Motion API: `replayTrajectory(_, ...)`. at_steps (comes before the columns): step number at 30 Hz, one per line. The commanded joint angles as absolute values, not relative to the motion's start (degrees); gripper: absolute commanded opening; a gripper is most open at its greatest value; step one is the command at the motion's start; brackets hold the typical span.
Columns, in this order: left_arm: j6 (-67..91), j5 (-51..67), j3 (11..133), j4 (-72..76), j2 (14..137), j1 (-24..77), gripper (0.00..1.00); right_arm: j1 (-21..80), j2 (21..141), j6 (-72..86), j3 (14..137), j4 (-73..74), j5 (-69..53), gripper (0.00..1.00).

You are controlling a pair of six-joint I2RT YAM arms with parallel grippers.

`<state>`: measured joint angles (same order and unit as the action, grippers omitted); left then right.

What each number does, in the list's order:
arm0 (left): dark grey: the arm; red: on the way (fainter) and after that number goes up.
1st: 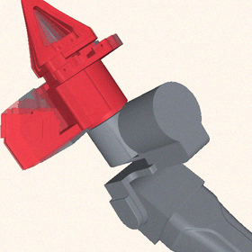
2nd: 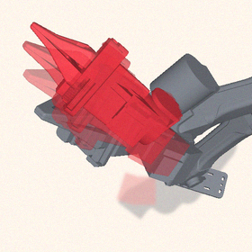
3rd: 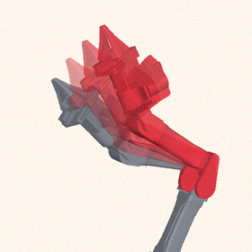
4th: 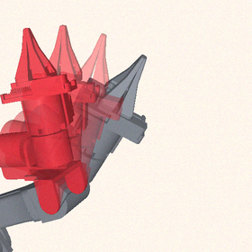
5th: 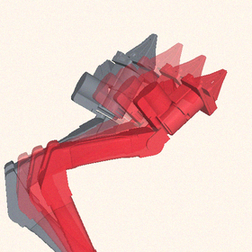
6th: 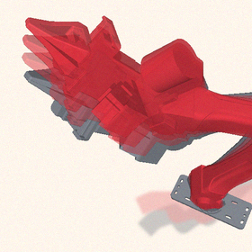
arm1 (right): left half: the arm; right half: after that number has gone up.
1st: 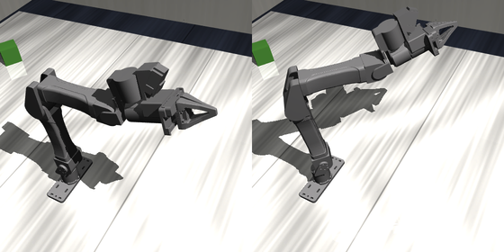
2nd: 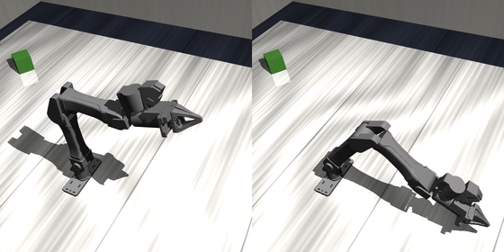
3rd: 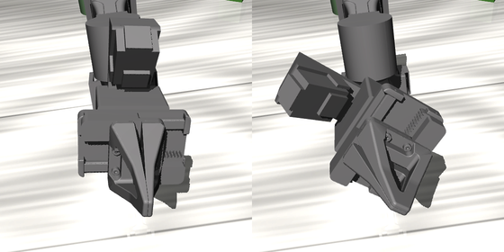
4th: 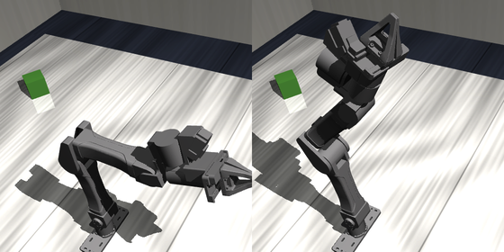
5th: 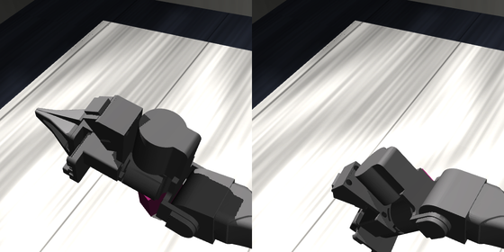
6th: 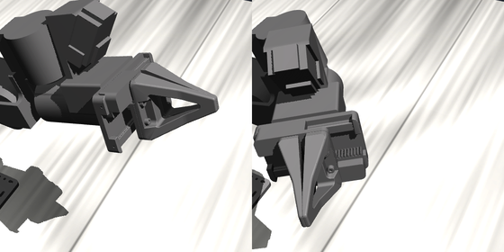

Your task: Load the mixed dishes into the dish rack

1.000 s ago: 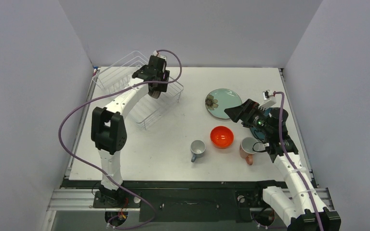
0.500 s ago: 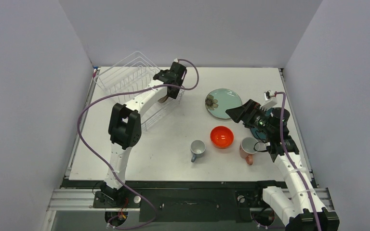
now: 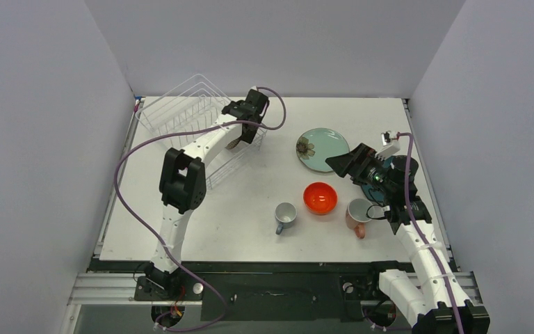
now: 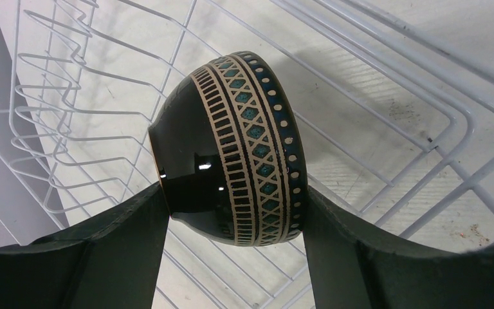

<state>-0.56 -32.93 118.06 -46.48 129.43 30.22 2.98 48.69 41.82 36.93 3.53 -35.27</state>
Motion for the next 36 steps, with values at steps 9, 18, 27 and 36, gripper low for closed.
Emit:
replayTrajectory(9,-0.4,-27.6,120.3,-47.5,128.3,29.9,0.78,2.6,49.4,43.2,37.3,0.5,-36.5,0.84)
replayTrajectory(18,0.5,-24.8,121.0,-48.1,127.4,29.9,0.97,2.6,49.6,43.9,37.1,-1.4,-36.5,0.84)
replayTrajectory(27,2.9,-18.2,120.5,-47.6,122.5,29.1,0.96,2.7,49.5,44.3,37.3,-1.6,-36.4,0.84)
replayTrajectory(36,11.4,-9.3,111.4,-40.3,114.7,21.3,0.96,2.8,48.9,44.7,36.8,-1.7,-36.4,0.84)
